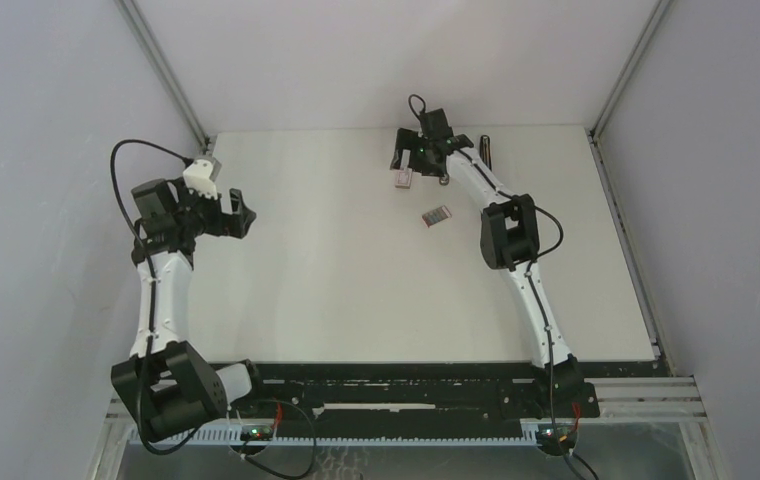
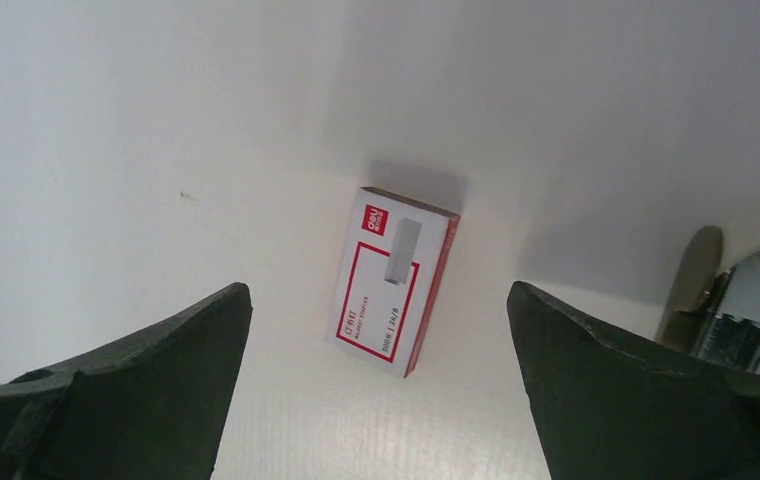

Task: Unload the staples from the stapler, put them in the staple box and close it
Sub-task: Move the staple box to the center of the board.

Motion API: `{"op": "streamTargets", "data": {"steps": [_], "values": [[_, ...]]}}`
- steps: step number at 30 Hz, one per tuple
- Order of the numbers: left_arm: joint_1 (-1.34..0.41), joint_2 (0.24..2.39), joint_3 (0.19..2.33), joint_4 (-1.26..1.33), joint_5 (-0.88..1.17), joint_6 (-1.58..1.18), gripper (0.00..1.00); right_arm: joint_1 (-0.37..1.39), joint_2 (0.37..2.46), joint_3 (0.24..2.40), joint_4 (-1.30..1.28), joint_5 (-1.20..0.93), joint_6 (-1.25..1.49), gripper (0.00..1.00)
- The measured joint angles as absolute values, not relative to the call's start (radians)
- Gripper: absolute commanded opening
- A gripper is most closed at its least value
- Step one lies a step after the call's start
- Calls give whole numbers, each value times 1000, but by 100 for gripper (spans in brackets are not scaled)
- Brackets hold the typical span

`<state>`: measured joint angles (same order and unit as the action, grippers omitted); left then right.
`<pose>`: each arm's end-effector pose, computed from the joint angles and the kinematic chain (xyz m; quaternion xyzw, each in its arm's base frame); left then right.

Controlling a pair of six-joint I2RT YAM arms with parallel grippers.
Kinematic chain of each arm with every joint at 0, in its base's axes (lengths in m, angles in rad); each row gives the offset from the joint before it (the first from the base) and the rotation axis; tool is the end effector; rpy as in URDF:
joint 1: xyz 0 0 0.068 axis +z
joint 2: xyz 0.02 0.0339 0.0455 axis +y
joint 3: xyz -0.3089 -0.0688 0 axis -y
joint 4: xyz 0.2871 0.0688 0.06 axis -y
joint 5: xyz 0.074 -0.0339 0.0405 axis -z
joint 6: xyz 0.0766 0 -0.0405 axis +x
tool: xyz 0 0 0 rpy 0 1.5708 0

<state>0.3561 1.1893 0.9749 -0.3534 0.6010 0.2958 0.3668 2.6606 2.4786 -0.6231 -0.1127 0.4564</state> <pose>0.3093 0.0688 0.3240 0.1170 0.8415 -0.0988 0.5181 0.6420 0.2559 0.1552 0.0205 0.9261 0.1971 0.3209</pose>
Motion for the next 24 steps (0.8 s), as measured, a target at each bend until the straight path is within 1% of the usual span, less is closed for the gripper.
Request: {"op": "streamTargets", "data": {"steps": [14,24], "values": [[356,1125,928,-316,606,334,100,366,2707,2513,-586,-234,607,100],[356,1108,905,-304,606,345,100,376,2735,2538,-537,-265,608,100]]}}
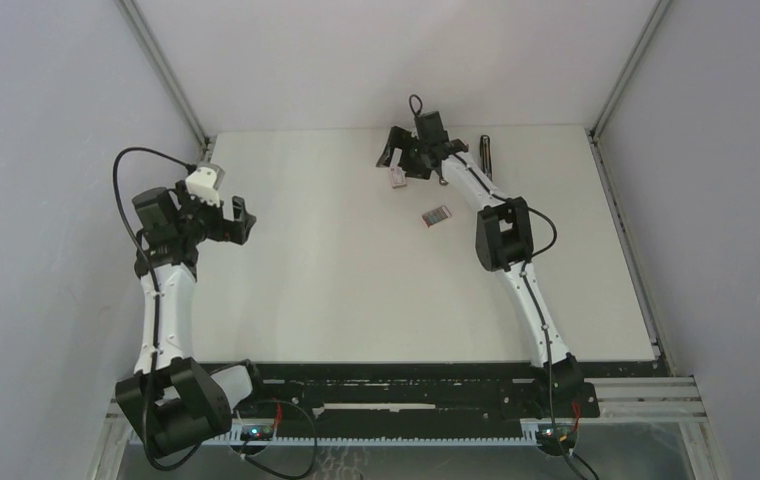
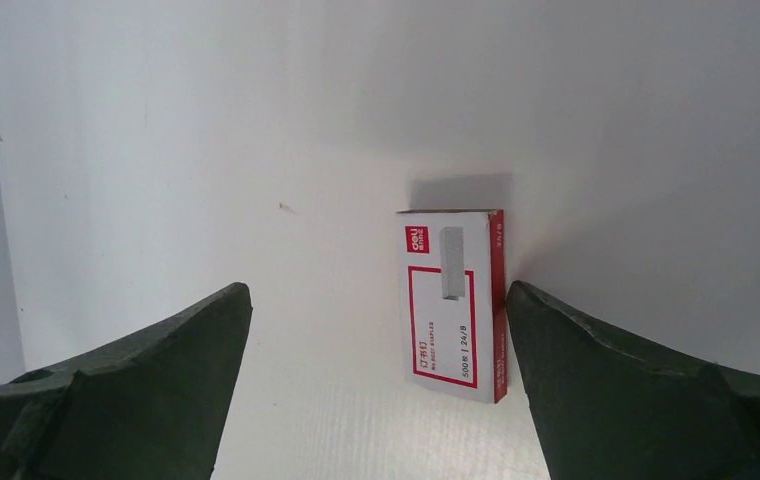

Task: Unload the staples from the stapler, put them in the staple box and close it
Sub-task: Move the staple box to the center of the board.

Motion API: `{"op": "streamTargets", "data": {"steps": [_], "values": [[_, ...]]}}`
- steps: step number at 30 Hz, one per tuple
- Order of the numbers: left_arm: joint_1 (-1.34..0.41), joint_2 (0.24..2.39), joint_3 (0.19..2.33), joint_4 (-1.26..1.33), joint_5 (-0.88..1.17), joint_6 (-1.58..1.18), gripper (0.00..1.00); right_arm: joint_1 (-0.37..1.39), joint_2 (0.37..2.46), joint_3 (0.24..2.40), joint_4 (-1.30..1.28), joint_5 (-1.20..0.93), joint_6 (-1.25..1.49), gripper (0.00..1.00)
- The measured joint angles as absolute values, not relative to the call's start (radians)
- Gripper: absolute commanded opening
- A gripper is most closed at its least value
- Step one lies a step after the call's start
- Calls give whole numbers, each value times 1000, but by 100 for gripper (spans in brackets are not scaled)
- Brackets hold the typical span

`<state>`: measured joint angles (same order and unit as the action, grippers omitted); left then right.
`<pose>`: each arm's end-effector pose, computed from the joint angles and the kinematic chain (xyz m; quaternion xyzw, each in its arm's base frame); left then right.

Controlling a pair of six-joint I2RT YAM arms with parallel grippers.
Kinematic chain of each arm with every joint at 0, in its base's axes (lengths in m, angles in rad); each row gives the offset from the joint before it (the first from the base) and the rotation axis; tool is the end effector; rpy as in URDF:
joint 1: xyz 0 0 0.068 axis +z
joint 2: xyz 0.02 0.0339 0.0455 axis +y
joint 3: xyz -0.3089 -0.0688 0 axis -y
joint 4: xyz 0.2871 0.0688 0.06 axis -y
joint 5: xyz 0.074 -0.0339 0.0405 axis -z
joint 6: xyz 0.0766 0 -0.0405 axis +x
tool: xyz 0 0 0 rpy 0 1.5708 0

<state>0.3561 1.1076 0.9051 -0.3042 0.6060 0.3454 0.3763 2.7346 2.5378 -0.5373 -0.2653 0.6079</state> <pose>0.2917 0.0620 0.3244 0.1470 0.8233 -0.0751 0.5431 0.6499 0.2784 0.1394 0.0513 0.9059 0.2968 0.2978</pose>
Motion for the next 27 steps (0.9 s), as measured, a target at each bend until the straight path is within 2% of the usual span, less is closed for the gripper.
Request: {"op": "streamTargets", "data": {"steps": [6,21,27], "values": [[356,1103,899,-299,609,352,100,407,2751,2552,-504,-276,591,100],[356,1108,896,-295,650,359,100,472,2776,2526,-380,-498,636,100],[356,1153,896,-299,667,359,100,490,2779,2518,-356,-524,649,100]]}}
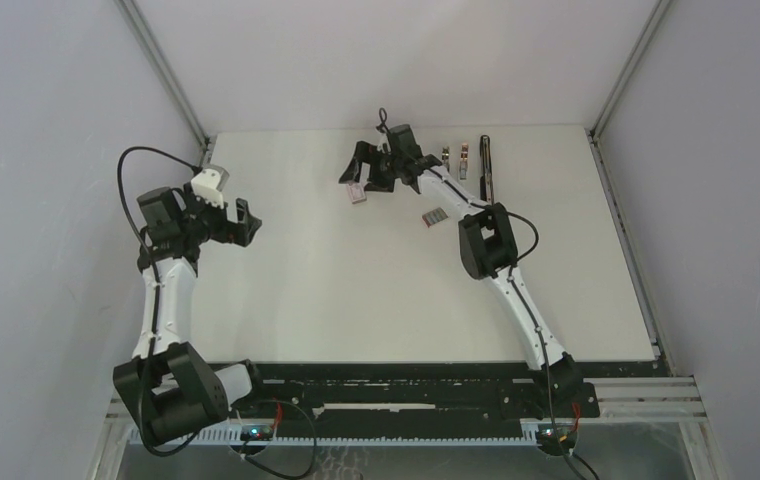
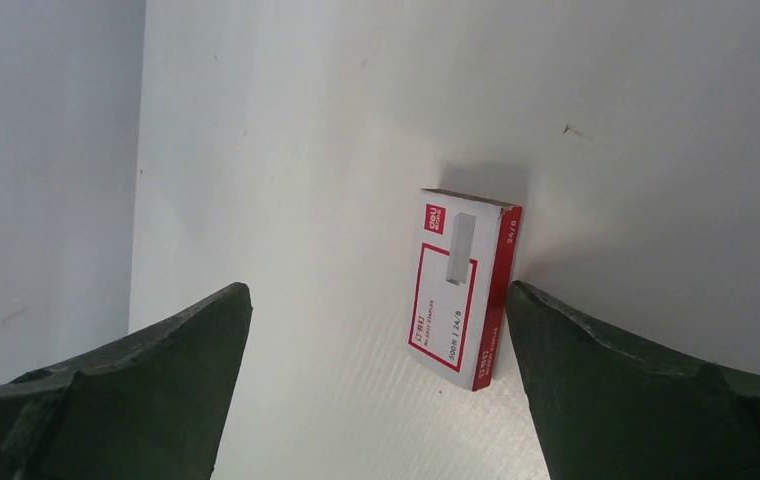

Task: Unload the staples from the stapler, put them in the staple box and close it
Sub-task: Move the staple box to the center of the board.

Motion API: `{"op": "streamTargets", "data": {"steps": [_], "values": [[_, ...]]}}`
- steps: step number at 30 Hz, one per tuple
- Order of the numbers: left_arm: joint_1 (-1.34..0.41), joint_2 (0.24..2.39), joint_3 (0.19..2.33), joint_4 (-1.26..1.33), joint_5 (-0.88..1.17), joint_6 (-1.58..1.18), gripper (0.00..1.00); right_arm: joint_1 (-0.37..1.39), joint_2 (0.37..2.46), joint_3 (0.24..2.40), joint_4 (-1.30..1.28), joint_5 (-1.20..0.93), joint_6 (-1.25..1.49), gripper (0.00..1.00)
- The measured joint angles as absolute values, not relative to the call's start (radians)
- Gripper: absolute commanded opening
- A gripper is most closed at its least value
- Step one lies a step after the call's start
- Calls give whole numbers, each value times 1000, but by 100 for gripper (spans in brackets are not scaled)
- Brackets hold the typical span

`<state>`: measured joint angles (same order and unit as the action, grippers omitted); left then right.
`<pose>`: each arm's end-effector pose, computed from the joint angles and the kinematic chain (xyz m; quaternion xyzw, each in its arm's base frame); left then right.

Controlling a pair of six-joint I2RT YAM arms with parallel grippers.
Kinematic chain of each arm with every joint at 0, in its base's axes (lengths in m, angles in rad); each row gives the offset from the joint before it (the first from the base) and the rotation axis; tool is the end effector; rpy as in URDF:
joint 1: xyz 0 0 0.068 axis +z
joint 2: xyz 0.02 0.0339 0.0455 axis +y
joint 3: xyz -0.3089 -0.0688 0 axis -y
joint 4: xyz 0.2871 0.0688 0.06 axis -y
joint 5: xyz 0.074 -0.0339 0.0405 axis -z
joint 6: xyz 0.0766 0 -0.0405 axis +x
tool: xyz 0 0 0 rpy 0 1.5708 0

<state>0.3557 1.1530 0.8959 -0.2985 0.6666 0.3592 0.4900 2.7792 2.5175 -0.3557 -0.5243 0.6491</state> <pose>0.2992 0.0606 0.3101 0.1605 0.8255 -0.1071 0.5303 0.6138 0.3708 0.1255 -0.0503 0.8649 0.4329 0.2490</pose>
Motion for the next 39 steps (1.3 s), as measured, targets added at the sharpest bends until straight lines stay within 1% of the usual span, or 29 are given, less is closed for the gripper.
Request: {"op": "streamTargets", "data": {"steps": [6,11,19,24,30,39], "values": [[356,1169,896,-300,674,359,100,492,2779,2518,-361,-445,724,100],[344,1180,899,-284,665,358,100,486,2778,2516,-356,-430,789,100],[252,1304,967,-270,620,341,100,484,2778,2515,-344,-405,838,100],[228,1343,1000,-271,607,331,100,500,2779,2515,-324,-397,838,100],[226,1360,1021,-271,607,324,100,522,2799,2515,-265,-444,845,100],[226,1365,1022,-271,603,323,100,601,2822,2492,-172,-607,844,100]]}}
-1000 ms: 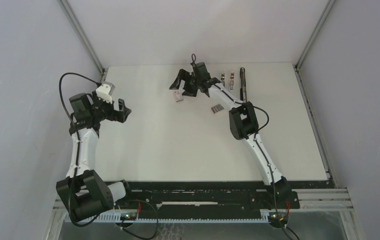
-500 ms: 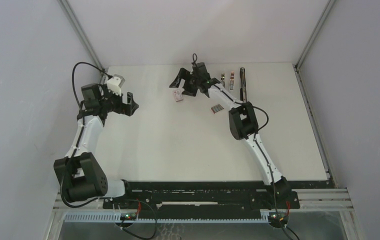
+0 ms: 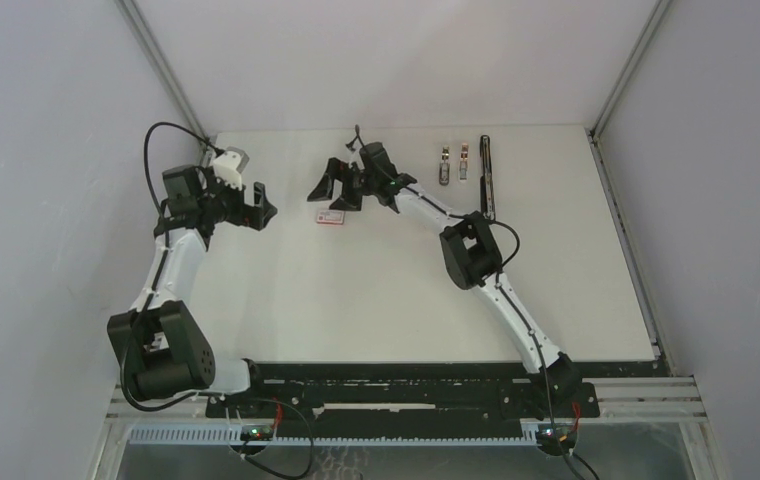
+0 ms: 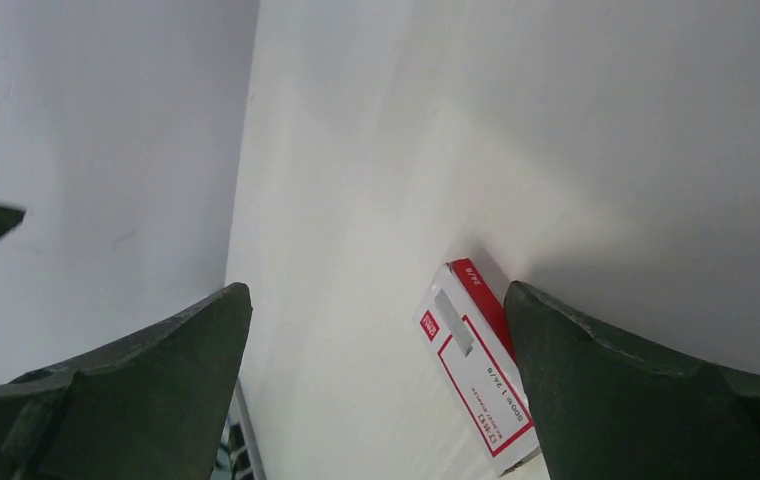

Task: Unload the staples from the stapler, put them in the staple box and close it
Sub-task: Move the staple box to the center of the board, then close the staple box at the center of the board.

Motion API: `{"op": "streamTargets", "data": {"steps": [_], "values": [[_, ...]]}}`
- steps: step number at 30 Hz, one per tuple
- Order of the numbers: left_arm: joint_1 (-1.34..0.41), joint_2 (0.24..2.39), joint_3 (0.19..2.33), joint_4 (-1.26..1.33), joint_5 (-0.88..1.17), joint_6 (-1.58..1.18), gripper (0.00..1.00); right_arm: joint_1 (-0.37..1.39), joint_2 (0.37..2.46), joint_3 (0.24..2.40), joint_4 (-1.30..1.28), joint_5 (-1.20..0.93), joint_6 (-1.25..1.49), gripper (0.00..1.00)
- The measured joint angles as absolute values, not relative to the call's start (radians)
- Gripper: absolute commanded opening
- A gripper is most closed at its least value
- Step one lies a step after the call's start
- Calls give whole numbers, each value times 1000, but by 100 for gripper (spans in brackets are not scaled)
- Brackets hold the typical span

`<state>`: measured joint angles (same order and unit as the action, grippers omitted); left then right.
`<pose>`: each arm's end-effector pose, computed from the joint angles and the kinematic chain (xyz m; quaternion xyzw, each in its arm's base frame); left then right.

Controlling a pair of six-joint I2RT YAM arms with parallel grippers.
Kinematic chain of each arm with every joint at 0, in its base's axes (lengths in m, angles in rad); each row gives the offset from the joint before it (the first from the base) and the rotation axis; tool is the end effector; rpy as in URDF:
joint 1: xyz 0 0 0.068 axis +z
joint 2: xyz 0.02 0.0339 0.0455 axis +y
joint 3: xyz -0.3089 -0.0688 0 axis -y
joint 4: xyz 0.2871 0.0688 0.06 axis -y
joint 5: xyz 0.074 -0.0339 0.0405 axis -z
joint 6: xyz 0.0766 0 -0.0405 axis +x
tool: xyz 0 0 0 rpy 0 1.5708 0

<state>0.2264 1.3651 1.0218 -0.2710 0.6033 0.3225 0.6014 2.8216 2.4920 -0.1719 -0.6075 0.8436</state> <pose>0.3600 0.0383 0.2967 0.1773 0.8402 -0.1348 0.4945 0.5725 0.4459 0.1087 -0.0521 0.8335 0.5146 0.1946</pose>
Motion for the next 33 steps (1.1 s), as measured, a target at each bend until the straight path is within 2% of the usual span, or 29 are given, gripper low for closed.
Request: {"op": "streamTargets", "data": {"steps": [9,19,26,33], "values": [[226,1385,1022,-279,605,321,100,657,2738,2339,-192,-784,779,100],[222,1407,1014,-244,613,236,100,632,2625,2307,-474,-804,463,100],[177,1469,1011,-205,619,143,100,501,2365,2236,-691,-710,146,100],[124,1531,1010,-151,640,39,100,332,2146,2106,-780,-526,-20,100]]}}
